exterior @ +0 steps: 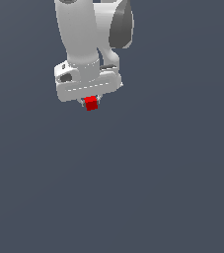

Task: Pick up the red cube and move it to a goal position.

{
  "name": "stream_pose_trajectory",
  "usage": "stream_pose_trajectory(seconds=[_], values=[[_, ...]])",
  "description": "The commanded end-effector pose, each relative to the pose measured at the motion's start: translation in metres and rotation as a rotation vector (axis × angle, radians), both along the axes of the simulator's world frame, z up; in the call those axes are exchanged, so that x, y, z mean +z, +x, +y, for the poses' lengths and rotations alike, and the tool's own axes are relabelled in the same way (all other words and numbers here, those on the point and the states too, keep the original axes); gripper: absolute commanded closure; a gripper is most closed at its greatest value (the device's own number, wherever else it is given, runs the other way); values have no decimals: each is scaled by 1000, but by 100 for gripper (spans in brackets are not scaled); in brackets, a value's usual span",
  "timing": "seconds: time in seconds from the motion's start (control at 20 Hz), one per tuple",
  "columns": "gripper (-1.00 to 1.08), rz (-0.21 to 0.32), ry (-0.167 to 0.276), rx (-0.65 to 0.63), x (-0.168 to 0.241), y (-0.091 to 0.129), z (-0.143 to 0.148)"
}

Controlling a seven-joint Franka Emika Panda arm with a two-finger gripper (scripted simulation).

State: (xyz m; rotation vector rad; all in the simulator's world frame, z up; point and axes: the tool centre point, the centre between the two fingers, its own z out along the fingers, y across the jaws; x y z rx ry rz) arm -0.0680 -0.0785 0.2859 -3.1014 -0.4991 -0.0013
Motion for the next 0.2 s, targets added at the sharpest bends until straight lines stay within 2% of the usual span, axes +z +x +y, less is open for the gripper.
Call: stream_pose_trajectory(seconds=[0.0, 0.15], values=[[108, 1, 0, 0, 7, -3, -1], [108, 1, 0, 0, 10, -4, -1]])
